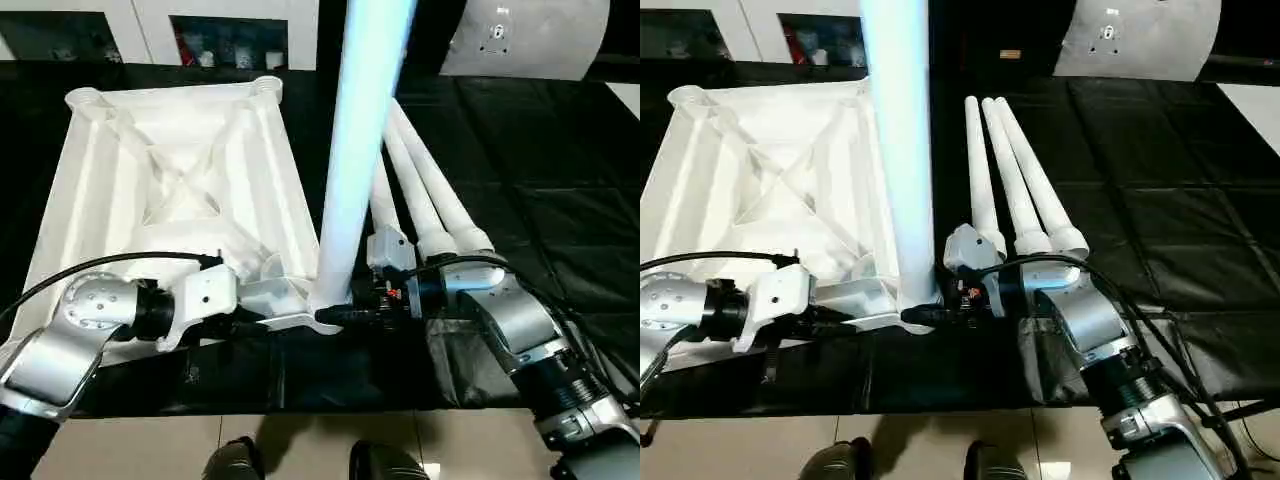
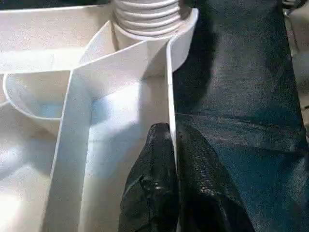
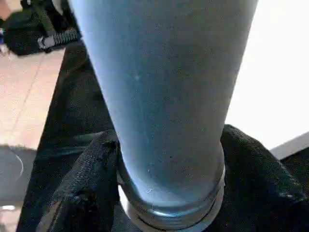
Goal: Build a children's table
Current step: Rotate leg to tighten
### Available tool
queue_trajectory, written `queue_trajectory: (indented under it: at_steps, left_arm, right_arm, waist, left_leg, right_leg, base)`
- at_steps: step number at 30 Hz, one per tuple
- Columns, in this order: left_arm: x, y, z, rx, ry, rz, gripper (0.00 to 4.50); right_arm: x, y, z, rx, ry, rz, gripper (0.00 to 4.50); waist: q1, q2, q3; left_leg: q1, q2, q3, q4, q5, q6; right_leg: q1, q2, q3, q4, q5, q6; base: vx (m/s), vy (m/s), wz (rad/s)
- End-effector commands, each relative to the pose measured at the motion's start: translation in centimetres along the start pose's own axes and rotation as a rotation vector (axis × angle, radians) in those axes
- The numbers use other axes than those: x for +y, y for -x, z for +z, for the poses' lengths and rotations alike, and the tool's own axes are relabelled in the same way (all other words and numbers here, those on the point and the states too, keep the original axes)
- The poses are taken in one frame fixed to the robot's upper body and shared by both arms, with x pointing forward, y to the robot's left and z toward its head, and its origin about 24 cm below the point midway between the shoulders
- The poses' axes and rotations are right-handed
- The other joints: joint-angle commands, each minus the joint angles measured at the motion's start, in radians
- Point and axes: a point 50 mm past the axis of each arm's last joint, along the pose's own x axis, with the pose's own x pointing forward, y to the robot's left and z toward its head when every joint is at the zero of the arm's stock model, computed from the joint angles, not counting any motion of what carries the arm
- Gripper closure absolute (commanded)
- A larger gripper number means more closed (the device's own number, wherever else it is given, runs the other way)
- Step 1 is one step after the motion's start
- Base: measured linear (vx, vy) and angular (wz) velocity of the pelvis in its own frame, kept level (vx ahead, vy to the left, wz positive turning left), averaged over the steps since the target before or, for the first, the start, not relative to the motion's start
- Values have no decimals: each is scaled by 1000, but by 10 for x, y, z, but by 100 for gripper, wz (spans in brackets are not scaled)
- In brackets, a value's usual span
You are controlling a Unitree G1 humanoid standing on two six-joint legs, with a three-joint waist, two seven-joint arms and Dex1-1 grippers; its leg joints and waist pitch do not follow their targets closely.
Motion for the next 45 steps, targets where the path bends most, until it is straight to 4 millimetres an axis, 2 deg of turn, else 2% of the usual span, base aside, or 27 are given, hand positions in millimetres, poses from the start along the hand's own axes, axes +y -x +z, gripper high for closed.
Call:
queue_trajectory:
  at_steps: [1,2,5,6,8,11,12,13,14,15,16,19,20,22,25,27,28,30,31,32,35,38,45]
  left_arm:
    - [-8,-14,5,-38,50,28,450]
    - [-5,-16,8,-54,80,99,450]
    - [-1,-24,16,-85,151,250,450]
    - [-1,-25,17,-93,164,275,450]
    - [0,-36,29,-135,234,424,450]
    - [-3,-49,41,-170,285,506,450]
    - [-3,-50,41,-171,286,507,450]
    - [-6,-61,52,-195,299,542,450]
    - [-7,-65,57,-206,299,539,450]
    - [-8,-68,61,-210,292,526,450]
    - [-8,-68,61,-199,285,522,450]
    - [-8,-66,57,-166,257,512,450]
    - [-7,-64,54,-147,250,505,450]
    - [-6,-59,48,-120,240,499,450]
    - [-1,-48,39,-85,197,477,450]
    - [-1,-45,36,-75,188,465,450]
    - [0,-40,31,-63,174,440,450]
    - [-2,-36,26,-55,145,391,450]
    - [-2,-36,26,-55,145,391,450]
    - [-3,-32,22,-41,118,342,450]
    - [-6,-26,16,-29,80,266,450]
    - [-9,-20,11,-7,29,181,450]
    - [-12,-7,1,29,-9,20,450]
  right_arm:
    - [3,-13,-8,-37,-87,-70,180]
    - [3,-20,-10,-49,-109,-131,180]
    - [0,-39,-10,-109,-220,-280,181]
    - [0,-42,-9,-120,-229,-296,181]
    - [0,-61,-4,-177,-309,-405,181]
    - [1,-77,1,-201,-337,-461,181]
    - [1,-77,1,-202,-337,-462,181]
    - [0,-88,4,-202,-373,-539,181]
    - [0,-91,5,-212,-400,-547,181]
    - [0,-93,6,-217,-404,-547,147]
    - [-1,-92,6,-218,-392,-555,127]
    - [-1,-89,6,-237,-415,-539,114]
    - [-3,-86,6,-232,-401,-548,106]
    - [-6,-80,4,-217,-362,-562,77]
    - [-12,-62,5,-213,-295,-563,67]
    - [-13,-57,6,-213,-270,-547,57]
    - [-14,-47,8,-215,-234,-519,30]
    - [-14,-36,9,-204,-181,-475,21]
    - [-14,-36,9,-204,-181,-475,10]
    - [-13,-26,9,-177,-130,-429,10]
    - [-11,-15,9,-136,-63,-341,10]
    - [-9,-5,8,-85,1,-252,10]
    - [-3,7,6,21,86,-52,10]
  waist:
    - [-4,9,-58]
    - [-7,12,-56]
    - [-18,8,-50]
    - [-20,14,-54]
    - [-32,11,-53]
    - [-36,7,-56]
    - [-35,5,-61]
    - [-33,6,-60]
    - [-34,3,-62]
    - [-33,3,-64]
    - [-31,1,-65]
    - [-26,3,-65]
    - [-26,7,-63]
    - [-26,8,-61]
    - [-25,11,-61]
    - [-26,11,-63]
    - [-23,12,-64]
    - [-19,11,-63]
    - [-18,12,-64]
    - [-14,12,-63]
    - [-5,14,-61]
    - [0,12,-63]
    - [4,10,-63]
  left_leg:
    - [27,31,-2,-63,-194,29]
    - [30,30,-3,-66,-229,12]
    - [23,27,-11,-73,-281,-24]
    - [28,26,-14,-74,-301,-32]
    - [28,28,-10,-73,-306,-36]
    - [27,24,-10,-70,-291,-25]
    - [26,24,-8,-67,-267,-13]
    - [26,24,-7,-66,-258,-7]
    - [22,22,-6,-66,-228,2]
    - [24,22,-5,-64,-219,7]
    - [24,21,-4,-63,-201,15]
    - [24,19,-1,-61,-180,33]
    - [23,20,-2,-63,-186,34]
    - [25,20,-3,-65,-219,22]
    - [27,20,-5,-65,-228,12]
    - [28,21,-3,-64,-213,15]
    - [30,21,-2,-62,-204,19]
    - [28,21,-2,-62,-189,30]
    - [28,21,-2,-61,-187,32]
    - [30,21,-1,-61,-187,37]
    - [35,25,1,-62,-205,37]
    - [34,26,1,-61,-201,36]
    - [34,26,1,-60,-205,44]
  right_leg:
    - [48,-48,26,-59,-92,-246]
    - [44,-49,26,-65,-152,-239]
    - [45,-53,27,-76,-296,-201]
    - [44,-54,28,-79,-343,-178]
    - [38,-49,31,-81,-323,-175]
    - [38,-46,30,-83,-302,-164]
    - [40,-44,31,-80,-256,-162]
    - [39,-42,31,-80,-236,-162]
    - [44,-42,29,-76,-194,-168]
    - [43,-41,30,-75,-175,-168]
    - [45,-39,29,-71,-138,-169]
    - [47,-37,29,-69,-82,-174]
    - [46,-38,28,-68,-87,-175]
    - [44,-40,27,-74,-144,-170]
    - [44,-39,26,-74,-154,-164]
    - [44,-39,28,-71,-124,-172]
    - [45,-38,27,-69,-98,-182]
    - [49,-38,26,-67,-78,-185]
    - [48,-38,27,-65,-72,-188]
    - [47,-38,26,-67,-79,-195]
    - [43,-39,27,-69,-102,-201]
    - [44,-40,27,-65,-97,-204]
    - [46,-43,28,-64,-107,-218]
  base:
    - [0,0,0]
    - [0,0,0]
    - [0,0,0]
    - [0,0,0]
    - [0,0,0]
    - [0,0,0]
    - [0,0,0]
    - [0,0,0]
    - [0,0,0]
    - [0,0,0]
    - [0,0,0]
    - [0,0,0]
    - [0,0,0]
    - [0,0,0]
    - [0,0,0]
    - [0,0,0]
    - [0,0,0]
    - [0,0,0]
    - [0,0,0]
    - [0,0,0]
    - [0,0,0]
    - [0,0,0]
    - [0,0,0]
